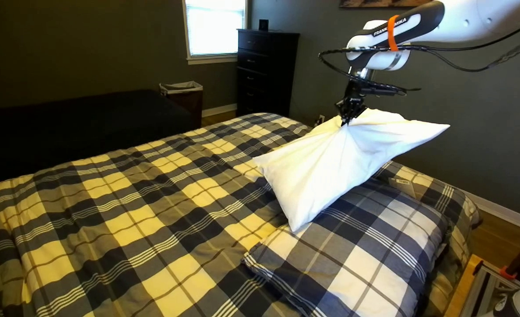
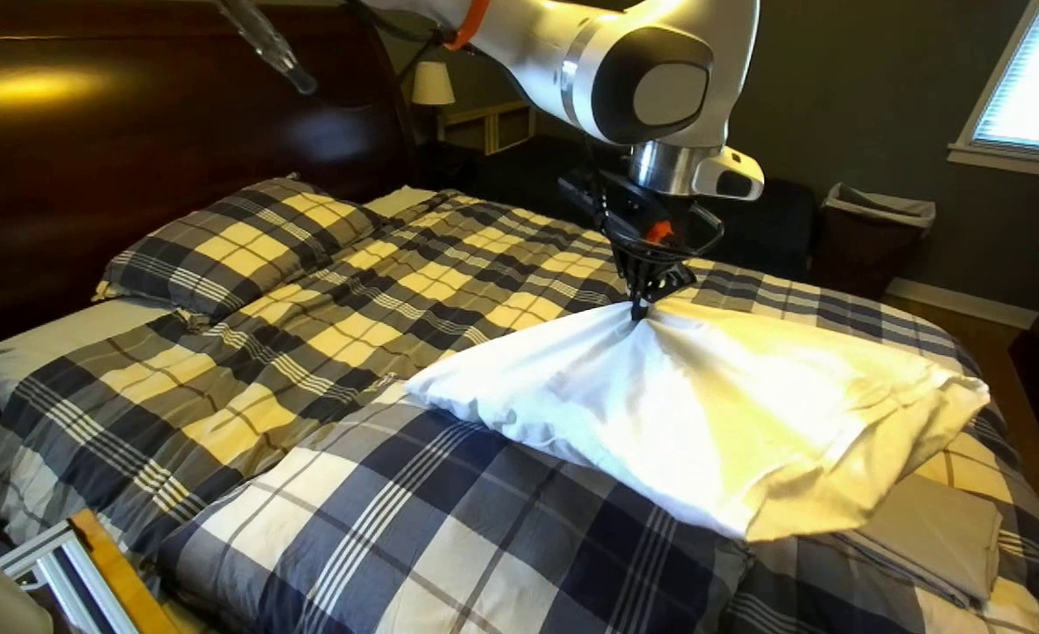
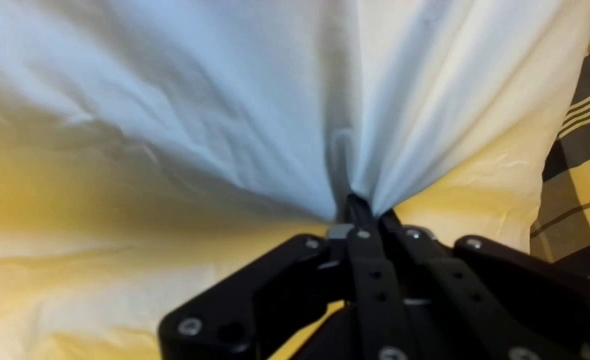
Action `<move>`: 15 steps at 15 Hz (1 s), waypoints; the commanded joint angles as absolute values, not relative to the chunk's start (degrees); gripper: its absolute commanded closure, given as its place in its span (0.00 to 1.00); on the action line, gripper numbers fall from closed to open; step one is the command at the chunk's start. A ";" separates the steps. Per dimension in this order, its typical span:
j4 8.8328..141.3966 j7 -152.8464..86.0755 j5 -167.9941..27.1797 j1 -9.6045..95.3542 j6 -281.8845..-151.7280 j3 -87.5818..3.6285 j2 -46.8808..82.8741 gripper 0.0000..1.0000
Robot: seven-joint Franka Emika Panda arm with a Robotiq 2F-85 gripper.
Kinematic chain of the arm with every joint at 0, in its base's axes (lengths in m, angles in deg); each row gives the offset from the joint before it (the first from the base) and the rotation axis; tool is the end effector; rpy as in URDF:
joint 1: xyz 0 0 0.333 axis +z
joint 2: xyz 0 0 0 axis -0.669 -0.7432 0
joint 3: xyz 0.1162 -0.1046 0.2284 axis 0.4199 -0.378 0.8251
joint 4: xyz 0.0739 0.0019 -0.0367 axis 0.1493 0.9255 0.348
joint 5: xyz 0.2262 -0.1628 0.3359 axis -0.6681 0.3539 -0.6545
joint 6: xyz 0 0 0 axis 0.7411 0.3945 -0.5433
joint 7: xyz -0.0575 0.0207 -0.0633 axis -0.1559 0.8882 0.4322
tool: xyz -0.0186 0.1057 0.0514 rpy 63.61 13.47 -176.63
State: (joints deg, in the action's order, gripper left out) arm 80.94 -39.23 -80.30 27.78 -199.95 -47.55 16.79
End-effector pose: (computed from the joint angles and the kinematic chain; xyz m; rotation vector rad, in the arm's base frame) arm 0.6240 -0.2596 0.3453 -3.0174 0.6726 -0.0752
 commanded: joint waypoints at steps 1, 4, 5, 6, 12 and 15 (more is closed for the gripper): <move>93.37 -48.73 -84.50 25.70 -199.40 -47.47 28.58 0.99; 98.69 -54.58 -86.68 25.00 -197.72 -48.82 33.31 0.99; 99.46 -55.73 -86.91 25.02 -196.53 -49.31 34.47 0.99; 100.90 -57.26 -87.18 25.02 -196.08 -49.86 35.54 0.99; 106.78 -64.54 -86.51 25.40 -192.57 -52.65 40.29 0.99; 108.54 -69.36 -85.10 25.21 -190.79 -54.14 42.23 0.99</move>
State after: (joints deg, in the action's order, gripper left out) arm 105.70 -64.40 -85.37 25.14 -193.77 -52.51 37.71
